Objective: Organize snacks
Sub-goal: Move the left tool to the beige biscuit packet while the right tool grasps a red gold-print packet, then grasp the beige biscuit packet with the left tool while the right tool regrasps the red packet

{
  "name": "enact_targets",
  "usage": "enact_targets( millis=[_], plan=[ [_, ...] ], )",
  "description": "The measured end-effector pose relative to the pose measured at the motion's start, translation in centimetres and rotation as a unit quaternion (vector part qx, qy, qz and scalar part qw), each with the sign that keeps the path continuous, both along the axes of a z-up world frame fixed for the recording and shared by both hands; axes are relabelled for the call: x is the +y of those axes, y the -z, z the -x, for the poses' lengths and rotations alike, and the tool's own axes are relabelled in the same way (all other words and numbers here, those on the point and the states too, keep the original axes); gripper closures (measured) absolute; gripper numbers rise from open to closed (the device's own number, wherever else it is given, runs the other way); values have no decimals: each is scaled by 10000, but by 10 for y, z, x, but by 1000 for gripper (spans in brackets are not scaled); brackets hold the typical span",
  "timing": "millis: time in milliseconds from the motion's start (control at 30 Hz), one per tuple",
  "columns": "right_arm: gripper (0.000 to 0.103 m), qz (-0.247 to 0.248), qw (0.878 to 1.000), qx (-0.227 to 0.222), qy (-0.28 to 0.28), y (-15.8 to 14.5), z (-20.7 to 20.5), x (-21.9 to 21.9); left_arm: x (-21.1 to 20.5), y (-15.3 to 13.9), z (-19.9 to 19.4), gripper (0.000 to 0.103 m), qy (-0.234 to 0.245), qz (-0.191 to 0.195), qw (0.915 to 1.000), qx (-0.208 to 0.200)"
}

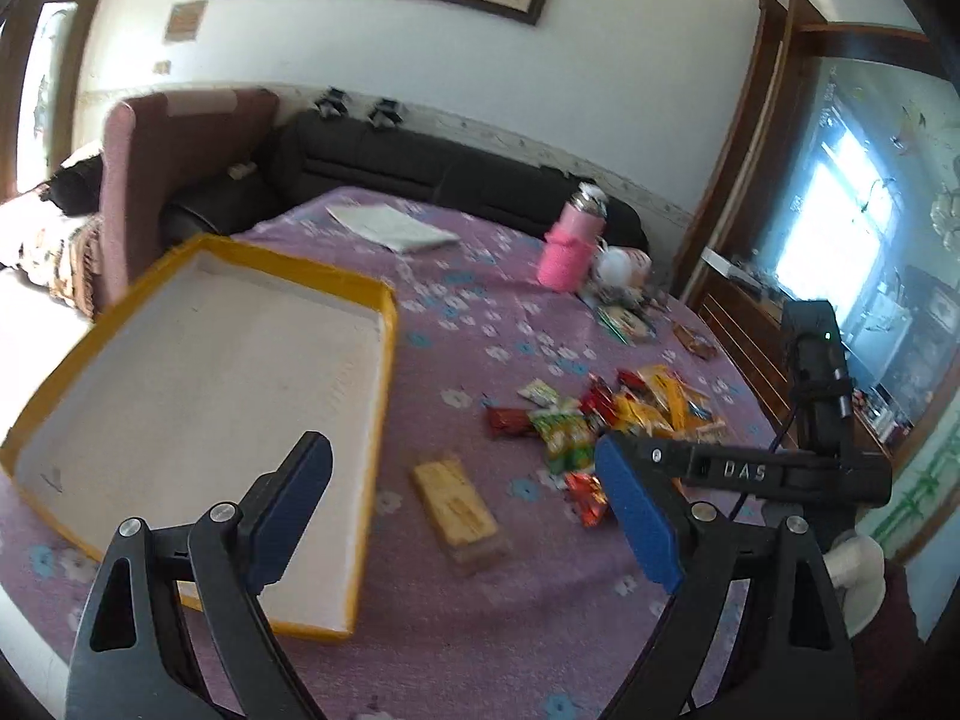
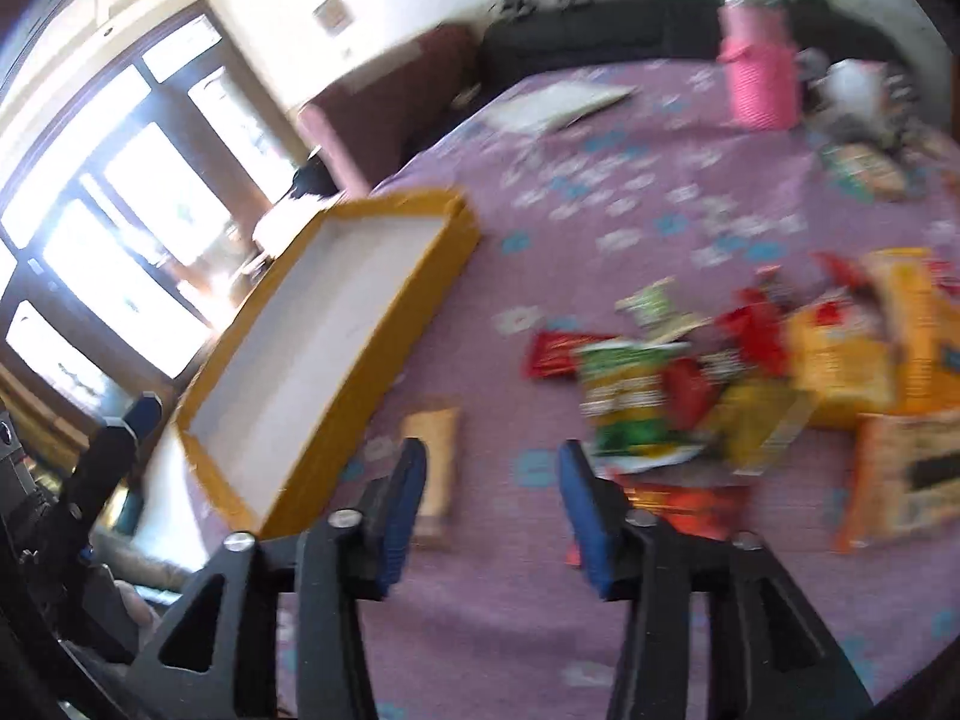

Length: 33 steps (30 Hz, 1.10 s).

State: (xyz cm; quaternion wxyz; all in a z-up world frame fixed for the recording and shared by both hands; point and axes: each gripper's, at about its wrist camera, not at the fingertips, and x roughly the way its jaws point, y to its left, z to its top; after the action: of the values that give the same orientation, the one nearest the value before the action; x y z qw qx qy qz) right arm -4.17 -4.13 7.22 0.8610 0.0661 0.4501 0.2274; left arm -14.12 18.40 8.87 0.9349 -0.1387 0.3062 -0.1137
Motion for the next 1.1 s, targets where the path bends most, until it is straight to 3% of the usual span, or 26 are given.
enact_targets(
  millis=[100,233,533,567,600,633,733,867,933,1000,1100],
  plan=[
    [38,191,9993,-83,318,6,9,-25,-23,23,-18,13,228,-55,9981,561],
    [35,439,9986,-77,274,29,10,-21,-41,43,-39,13,98,-595,9934,979],
    [30,791,9964,-88,279,49,-11,-1,-61,64,-63,15,187,-1191,9840,1312],
    [40,776,9968,3,207,52,-12,-1,-64,66,-63,28,235,-1264,9833,1286],
    [41,733,9971,-16,215,52,-11,-3,-66,66,-63,31,273,-1303,9827,1289],
    [48,684,9974,-26,223,51,-10,-7,-67,66,-64,39,248,-1392,9815,1288],
    [52,494,9984,76,248,50,-6,-19,-60,62,-64,57,207,-1292,9830,1287],
    [54,228,9992,161,299,50,1,-38,-54,58,-65,60,188,-1048,9856,1314],
    [58,116,9994,158,293,47,7,-45,-55,52,-58,60,402,-866,9881,1205],
    [78,61,9995,140,274,43,12,-52,-62,46,-50,60,687,-893,9873,1117],
    [79,-76,9993,229,281,41,18,-62,-67,49,-49,60,742,-1010,9850,1185]
  ],
)
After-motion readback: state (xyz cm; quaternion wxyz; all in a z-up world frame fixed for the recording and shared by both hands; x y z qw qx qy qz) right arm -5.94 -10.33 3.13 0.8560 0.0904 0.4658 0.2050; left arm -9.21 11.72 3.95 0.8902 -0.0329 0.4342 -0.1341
